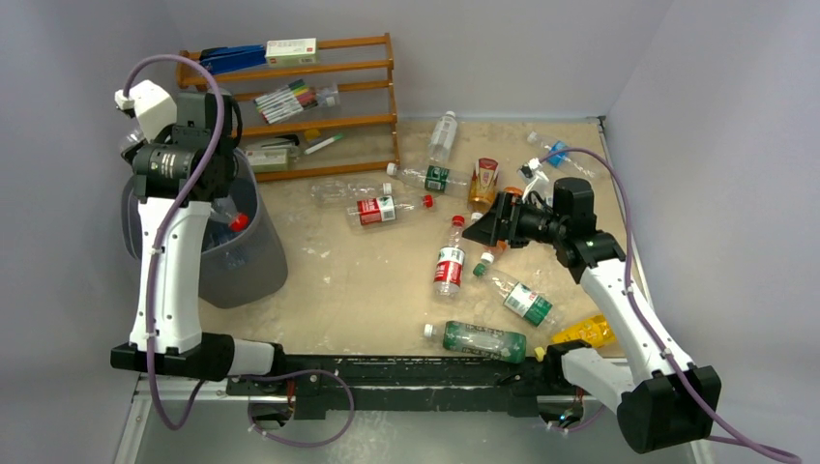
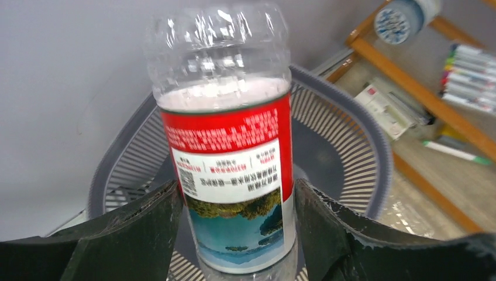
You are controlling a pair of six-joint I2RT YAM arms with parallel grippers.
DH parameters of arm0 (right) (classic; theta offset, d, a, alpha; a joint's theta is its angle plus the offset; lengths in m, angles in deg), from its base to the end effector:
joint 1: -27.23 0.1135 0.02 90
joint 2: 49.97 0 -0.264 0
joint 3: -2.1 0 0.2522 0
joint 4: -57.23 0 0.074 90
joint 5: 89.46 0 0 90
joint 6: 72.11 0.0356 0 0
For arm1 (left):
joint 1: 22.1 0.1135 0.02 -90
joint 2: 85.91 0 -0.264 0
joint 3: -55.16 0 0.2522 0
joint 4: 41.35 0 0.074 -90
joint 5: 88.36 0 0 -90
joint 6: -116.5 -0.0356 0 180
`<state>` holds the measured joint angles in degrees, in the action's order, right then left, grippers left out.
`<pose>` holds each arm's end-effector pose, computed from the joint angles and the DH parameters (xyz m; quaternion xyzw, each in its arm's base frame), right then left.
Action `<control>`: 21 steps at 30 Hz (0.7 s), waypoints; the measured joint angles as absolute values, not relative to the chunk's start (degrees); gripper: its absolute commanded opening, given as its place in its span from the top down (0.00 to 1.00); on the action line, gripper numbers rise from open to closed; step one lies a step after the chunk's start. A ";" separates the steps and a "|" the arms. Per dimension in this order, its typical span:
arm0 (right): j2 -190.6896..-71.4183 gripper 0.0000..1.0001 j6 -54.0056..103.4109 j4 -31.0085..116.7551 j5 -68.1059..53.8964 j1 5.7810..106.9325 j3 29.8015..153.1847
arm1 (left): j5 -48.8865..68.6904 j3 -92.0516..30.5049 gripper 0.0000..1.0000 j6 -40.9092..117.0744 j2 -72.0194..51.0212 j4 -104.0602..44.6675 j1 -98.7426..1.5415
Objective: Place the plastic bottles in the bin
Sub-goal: Place the plastic bottle in the trash bin.
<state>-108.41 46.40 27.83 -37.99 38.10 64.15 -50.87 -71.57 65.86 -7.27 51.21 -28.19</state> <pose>0.2170 0.0643 0.3100 -0.0507 0.8171 0.4322 0.3782 0.2066 0.0064 0.4930 -0.4008 0.7434 0.2422 0.4777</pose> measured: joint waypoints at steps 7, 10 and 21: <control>-108.28 0.02 46.38 27.83 -38.03 38.10 64.04 | -51.44 -63.27 0.20 65.92 -9.77 50.21 -26.68; -107.58 0.02 46.18 27.98 -38.16 38.10 62.95 | -50.50 -62.94 0.18 65.88 -9.77 49.44 -26.64; -105.59 0.00 42.97 27.00 -38.05 38.10 55.15 | -32.45 -67.18 0.15 63.85 -9.83 46.08 -26.61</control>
